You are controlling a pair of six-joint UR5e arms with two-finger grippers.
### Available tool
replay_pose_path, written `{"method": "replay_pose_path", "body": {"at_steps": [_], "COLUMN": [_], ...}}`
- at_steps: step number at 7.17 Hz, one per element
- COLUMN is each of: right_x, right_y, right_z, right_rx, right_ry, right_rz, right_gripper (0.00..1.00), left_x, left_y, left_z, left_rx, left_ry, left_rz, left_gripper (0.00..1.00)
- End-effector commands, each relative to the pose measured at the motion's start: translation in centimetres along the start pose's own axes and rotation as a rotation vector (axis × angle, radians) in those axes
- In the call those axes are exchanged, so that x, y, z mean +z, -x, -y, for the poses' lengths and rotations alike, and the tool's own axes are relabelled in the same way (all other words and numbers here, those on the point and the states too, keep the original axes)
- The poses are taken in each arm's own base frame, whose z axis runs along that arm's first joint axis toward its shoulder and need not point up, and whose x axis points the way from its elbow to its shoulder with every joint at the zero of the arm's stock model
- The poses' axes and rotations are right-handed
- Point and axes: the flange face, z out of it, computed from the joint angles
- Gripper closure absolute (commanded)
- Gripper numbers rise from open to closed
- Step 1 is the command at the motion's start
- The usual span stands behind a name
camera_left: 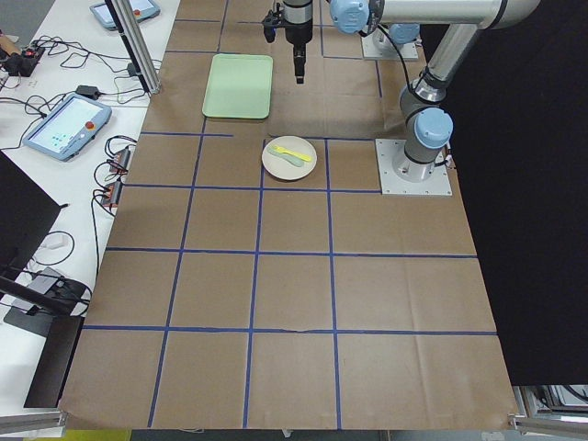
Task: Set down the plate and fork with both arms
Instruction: 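Lower the left gripper toward the rim of the white plate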
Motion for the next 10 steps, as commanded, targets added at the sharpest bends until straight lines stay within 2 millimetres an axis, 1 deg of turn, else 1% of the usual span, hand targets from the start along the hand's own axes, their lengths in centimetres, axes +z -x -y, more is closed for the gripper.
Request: {"method": "replay_pose_path", "body": {"at_steps": [1,3,4,5,7,8,9,10], "right_x": [0.1,0.1,0.1,0.1,0.1,0.1,0.0,0.0], "right_y": [0.0,0.0,0.0,-0.1,0.0,-0.1,0.0,0.0], "right_z": [0.0,0.0,0.0,0.1,0.0,0.1,0.0,0.0], "right_rx": [-0.001,-0.003,-0.003,-0.006,-0.006,-0.005,-0.006,-0.006], "right_ry": [0.001,0.001,0.003,0.001,0.003,0.003,0.001,0.001], "right_rz": [0.001,0.001,0.001,0.0,0.0,0.0,0.001,0.001], "right_gripper": [0.0,0.0,0.0,0.0,0.0,0.0,0.0,0.0], "left_x": [0.1,0.4,-0.4,-0.6,-0.8,-1.4,-0.7,1.5], "left_y": [0.0,0.0,-0.2,-0.2,-0.2,-0.3,-0.2,-0.2], "left_z": [0.3,0.6,0.0,-0.4,-0.4,-1.1,-1.2,-1.1], "left_rx": [0.0,0.004,-0.015,-0.014,-0.012,0.0,0.0,-0.013], "left_ry": [0.002,0.011,-0.014,-0.019,-0.026,-0.039,-0.017,0.012], "left_rz": [-0.003,-0.006,-0.017,-0.011,-0.01,-0.011,-0.006,-0.006], "left_gripper": [0.0,0.0,0.0,0.0,0.0,0.0,0.0,0.0]}}
